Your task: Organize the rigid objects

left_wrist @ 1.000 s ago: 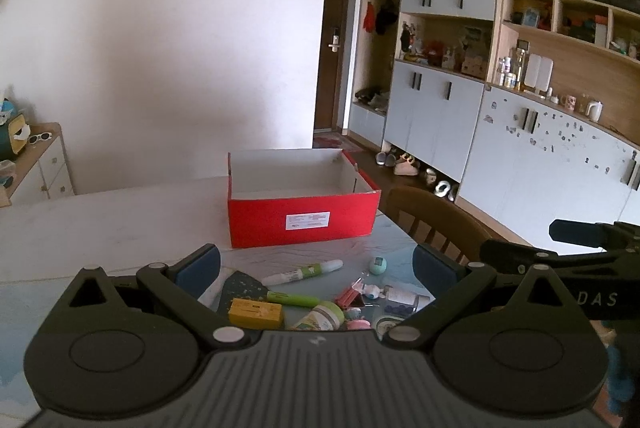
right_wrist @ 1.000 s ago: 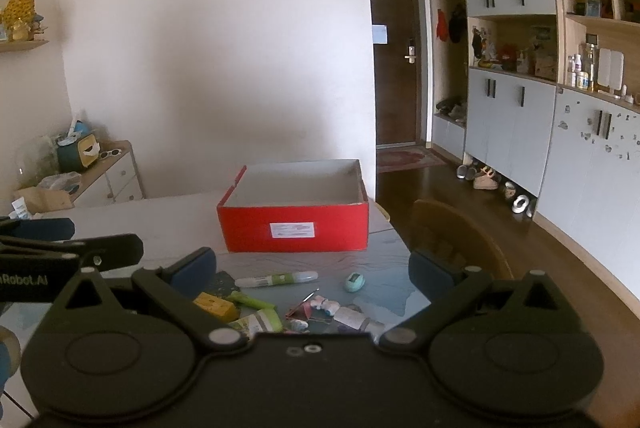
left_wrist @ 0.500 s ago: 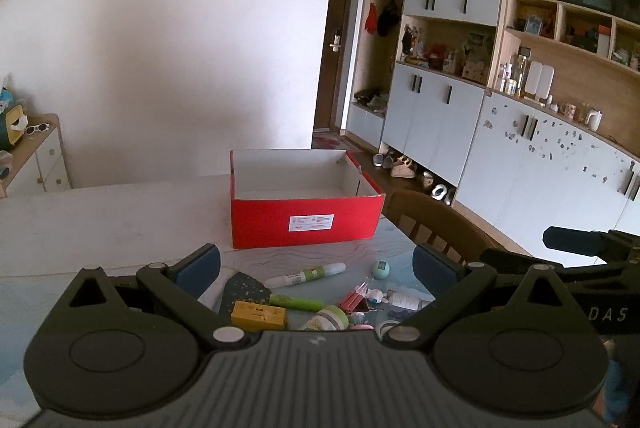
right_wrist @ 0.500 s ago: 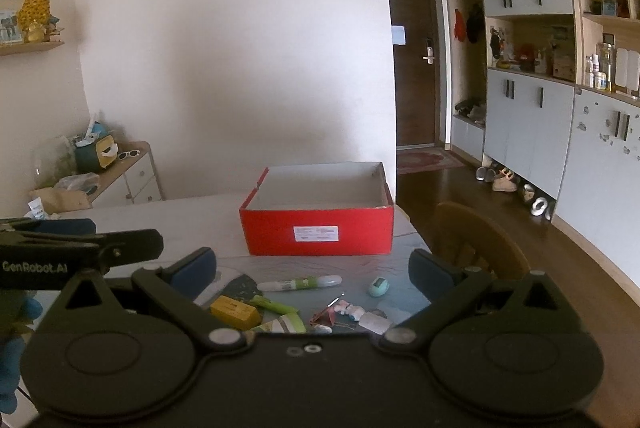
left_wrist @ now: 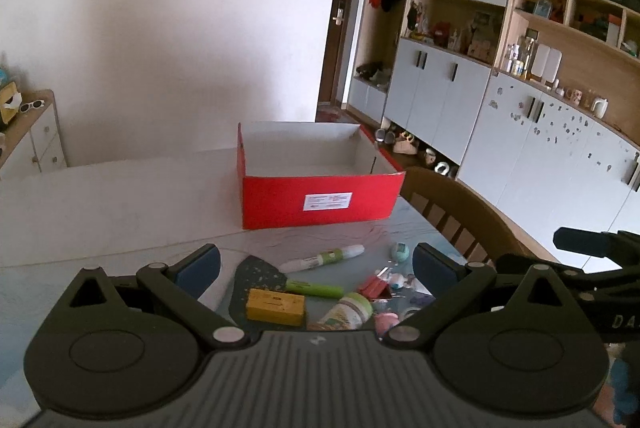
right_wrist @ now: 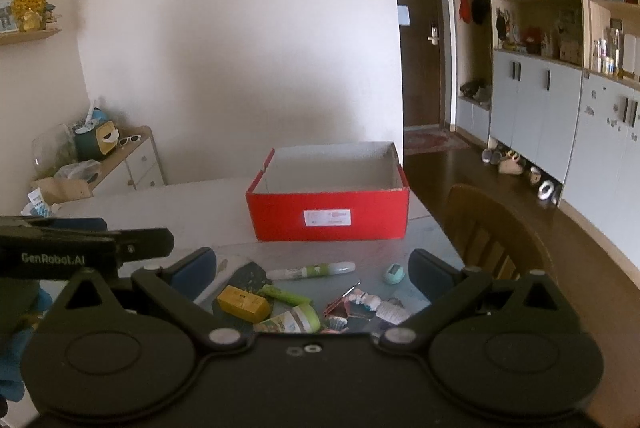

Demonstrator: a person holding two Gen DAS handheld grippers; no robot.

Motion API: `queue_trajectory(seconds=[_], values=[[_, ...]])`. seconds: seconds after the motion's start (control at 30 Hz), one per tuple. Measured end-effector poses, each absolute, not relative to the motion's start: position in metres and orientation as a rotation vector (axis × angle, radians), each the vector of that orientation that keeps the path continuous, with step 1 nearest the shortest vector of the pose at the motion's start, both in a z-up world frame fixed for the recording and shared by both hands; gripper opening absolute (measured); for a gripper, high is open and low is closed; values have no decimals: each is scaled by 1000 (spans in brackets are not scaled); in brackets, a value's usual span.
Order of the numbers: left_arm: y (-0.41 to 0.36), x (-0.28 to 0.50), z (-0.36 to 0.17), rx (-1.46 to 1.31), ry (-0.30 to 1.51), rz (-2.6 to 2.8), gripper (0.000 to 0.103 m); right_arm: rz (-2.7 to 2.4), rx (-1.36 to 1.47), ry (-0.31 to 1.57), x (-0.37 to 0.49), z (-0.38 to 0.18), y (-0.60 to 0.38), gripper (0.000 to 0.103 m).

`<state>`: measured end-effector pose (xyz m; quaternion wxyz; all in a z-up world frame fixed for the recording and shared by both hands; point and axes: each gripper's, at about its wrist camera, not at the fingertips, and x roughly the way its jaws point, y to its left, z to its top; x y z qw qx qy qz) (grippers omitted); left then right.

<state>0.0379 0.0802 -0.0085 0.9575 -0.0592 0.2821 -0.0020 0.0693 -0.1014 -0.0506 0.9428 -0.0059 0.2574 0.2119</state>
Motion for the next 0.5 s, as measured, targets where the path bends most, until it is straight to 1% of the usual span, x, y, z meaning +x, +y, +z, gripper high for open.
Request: queue_trajectory(seconds=[0.23, 0.5], values=[[113, 63, -23, -96, 559, -13, 103, 427, -12, 571, 86, -67, -89, 102], [142, 99, -67, -95, 642, -19, 103, 431, -5, 671, 102, -97, -75, 95]])
